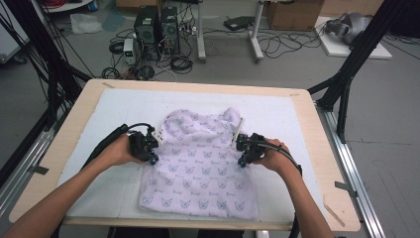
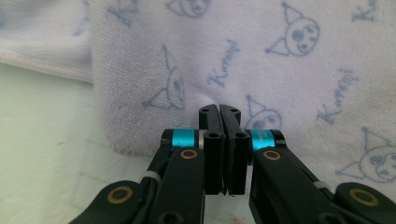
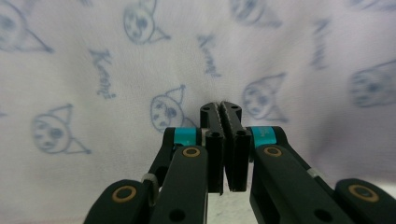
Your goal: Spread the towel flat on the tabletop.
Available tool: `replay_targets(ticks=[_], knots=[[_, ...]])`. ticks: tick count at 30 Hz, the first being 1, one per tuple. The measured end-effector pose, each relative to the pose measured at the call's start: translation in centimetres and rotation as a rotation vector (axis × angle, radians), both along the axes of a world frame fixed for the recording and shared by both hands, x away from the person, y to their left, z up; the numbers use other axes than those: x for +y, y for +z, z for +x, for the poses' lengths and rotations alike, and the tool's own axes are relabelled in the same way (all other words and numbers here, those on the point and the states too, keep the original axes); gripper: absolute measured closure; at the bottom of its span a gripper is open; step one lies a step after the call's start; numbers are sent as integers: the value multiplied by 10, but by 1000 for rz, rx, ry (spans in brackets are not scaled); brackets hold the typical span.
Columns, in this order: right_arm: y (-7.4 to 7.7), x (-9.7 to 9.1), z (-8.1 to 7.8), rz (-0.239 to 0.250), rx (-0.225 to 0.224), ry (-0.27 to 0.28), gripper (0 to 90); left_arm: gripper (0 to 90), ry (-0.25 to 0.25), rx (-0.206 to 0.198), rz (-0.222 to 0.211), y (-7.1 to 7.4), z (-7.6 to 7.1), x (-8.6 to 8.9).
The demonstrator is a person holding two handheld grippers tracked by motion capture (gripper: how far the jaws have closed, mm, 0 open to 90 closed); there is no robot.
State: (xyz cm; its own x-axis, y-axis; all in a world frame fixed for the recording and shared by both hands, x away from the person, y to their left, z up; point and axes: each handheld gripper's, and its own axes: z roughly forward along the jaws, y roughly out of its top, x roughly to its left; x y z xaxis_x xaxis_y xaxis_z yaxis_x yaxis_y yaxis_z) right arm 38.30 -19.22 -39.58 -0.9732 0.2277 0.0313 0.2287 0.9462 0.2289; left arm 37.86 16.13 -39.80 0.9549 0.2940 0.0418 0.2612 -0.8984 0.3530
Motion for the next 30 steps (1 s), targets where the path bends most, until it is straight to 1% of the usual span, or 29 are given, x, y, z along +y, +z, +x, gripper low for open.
replay_targets(ticks=[1, 2, 3, 4, 5, 7, 8, 9, 10, 11, 12, 13, 14, 16, 17, 19, 20, 21, 22, 24, 26, 27, 30], knots=[[8, -4, 0, 27, -20, -15, 887, 879, 4, -14, -15, 4, 1, 3], [13, -6, 0, 45, -34, -18, 887, 879, 20, -40, -37, 10, 2, 6], [22, -9, 0, 62, -68, -30, 887, 879, 41, -74, -52, 19, 3, 11], [33, -13, 0, 91, -107, -53, 887, 879, 65, -95, -73, 27, 4, 15], [41, -17, 0, 126, -125, -65, 887, 879, 82, -119, -93, 35, 5, 18], [56, -21, -1, 157, -165, -91, 887, 879, 115, -147, -130, 49, 7, 24], [65, -24, -2, 186, -191, -102, 886, 879, 117, -160, -136, 55, 7, 26], [72, -25, -3, 203, -208, -106, 886, 879, 116, -172, -136, 58, 6, 26], [76, -26, -4, 214, -224, -108, 886, 878, 110, -190, -142, 63, 5, 27], [82, -27, -5, 225, -246, -113, 886, 879, 115, -203, -154, 66, 4, 28], [86, -27, -7, 231, -262, -117, 886, 879, 113, -216, -154, 70, 3, 30], [89, -28, -8, 242, -269, -114, 886, 878, 116, -224, -163, 73, 1, 31], [91, -28, -10, 251, -261, -109, 886, 879, 111, -228, -169, 75, 0, 32], [94, -29, -14, 247, -281, -103, 887, 879, 110, -242, -173, 81, -2, 36], [96, -30, -16, 245, -291, -103, 887, 879, 106, -249, -182, 85, -2, 37], [104, -32, -19, 267, -339, -113, 887, 879, 102, -277, -189, 94, -4, 38], [107, -32, -20, 274, -345, -116, 887, 879, 104, -278, -189, 99, -5, 39], [111, -32, -21, 283, -359, -119, 887, 879, 106, -265, -196, 102, -7, 38], [116, -31, -21, 294, -351, -120, 887, 879, 98, -262, -187, 103, -8, 38], [120, -29, -24, 297, -331, -94, 887, 879, 79, -239, -179, 103, -13, 39], [121, -28, -28, 303, -286, -65, 887, 879, 54, -219, -163, 101, -19, 39], [120, -28, -30, 304, -277, -52, 886, 879, 37, -204, -161, 98, -25, 39], [113, -30, -42, 325, -182, 2, 886, 879, -29, -151, -138, 91, -42, 39]])
